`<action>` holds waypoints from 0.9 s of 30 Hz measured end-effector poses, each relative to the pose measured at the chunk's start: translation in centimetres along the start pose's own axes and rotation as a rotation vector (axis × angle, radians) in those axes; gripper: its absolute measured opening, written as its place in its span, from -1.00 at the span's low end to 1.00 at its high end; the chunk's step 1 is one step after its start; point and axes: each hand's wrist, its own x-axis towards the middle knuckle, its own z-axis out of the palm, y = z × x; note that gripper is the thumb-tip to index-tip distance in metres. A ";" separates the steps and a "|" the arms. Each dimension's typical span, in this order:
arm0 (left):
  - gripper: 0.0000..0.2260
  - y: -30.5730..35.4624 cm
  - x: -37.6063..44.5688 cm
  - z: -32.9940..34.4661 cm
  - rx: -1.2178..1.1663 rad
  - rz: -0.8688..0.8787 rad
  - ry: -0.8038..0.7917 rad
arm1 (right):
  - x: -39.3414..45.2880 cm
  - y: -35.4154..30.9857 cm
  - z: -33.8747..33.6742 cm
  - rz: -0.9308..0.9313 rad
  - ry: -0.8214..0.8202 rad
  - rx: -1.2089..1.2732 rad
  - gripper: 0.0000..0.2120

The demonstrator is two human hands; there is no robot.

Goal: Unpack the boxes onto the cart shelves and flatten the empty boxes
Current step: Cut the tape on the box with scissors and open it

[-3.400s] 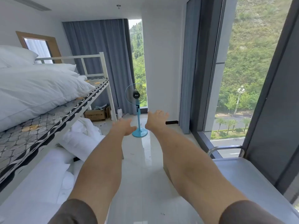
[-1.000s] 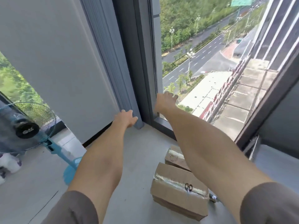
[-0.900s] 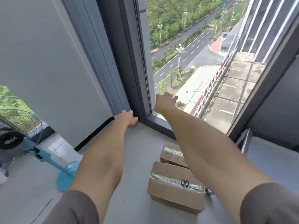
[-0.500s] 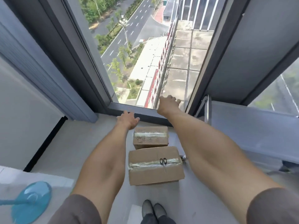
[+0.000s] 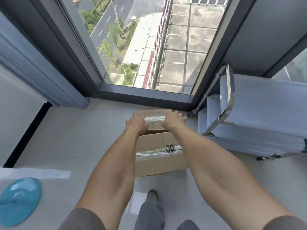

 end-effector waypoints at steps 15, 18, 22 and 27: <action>-0.56 3.1 16.1 37.1 0.107 0.038 -0.004 | 18.7 11.1 35.9 0.110 -0.249 -0.104 -0.48; -0.63 4.1 17.8 41.2 0.077 0.042 0.060 | 21.8 10.9 39.7 0.173 -0.206 -0.040 -0.49; -0.71 4.8 18.1 44.2 0.027 -0.004 0.186 | 22.4 7.6 41.7 0.082 -0.161 -0.022 -0.50; -0.50 6.9 15.9 45.1 -0.038 -0.092 0.180 | 22.4 11.2 41.6 -0.044 0.164 0.085 -0.65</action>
